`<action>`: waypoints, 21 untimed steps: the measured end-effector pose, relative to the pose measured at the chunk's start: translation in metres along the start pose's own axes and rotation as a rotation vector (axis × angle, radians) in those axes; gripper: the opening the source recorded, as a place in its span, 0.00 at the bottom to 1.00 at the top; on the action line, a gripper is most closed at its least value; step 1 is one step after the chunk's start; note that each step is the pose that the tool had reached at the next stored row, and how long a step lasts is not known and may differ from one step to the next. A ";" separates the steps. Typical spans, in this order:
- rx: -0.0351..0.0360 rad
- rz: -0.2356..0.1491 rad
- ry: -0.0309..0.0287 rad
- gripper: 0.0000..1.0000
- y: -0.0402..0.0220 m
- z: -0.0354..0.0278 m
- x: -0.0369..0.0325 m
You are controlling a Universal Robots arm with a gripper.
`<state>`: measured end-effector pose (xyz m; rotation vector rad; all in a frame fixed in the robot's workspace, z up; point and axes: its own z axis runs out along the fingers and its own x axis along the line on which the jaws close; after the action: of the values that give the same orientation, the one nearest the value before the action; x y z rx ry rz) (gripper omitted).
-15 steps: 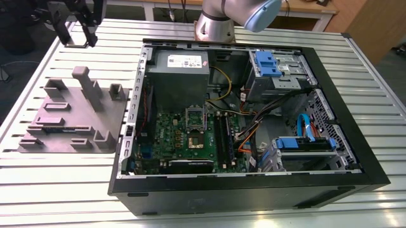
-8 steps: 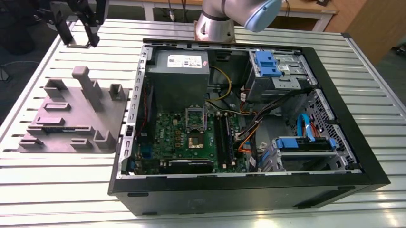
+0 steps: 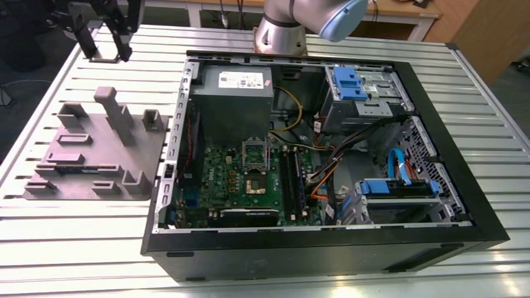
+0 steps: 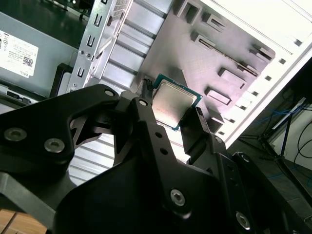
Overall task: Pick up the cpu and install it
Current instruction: 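Pick up the cpu and move it towards the insertion slot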
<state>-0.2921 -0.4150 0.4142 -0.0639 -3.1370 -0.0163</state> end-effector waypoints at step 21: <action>0.0000 0.000 0.0000 0.47 0.0013 -0.0001 -0.0317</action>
<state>-0.2604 -0.4150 0.4142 -0.0638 -3.1370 -0.0164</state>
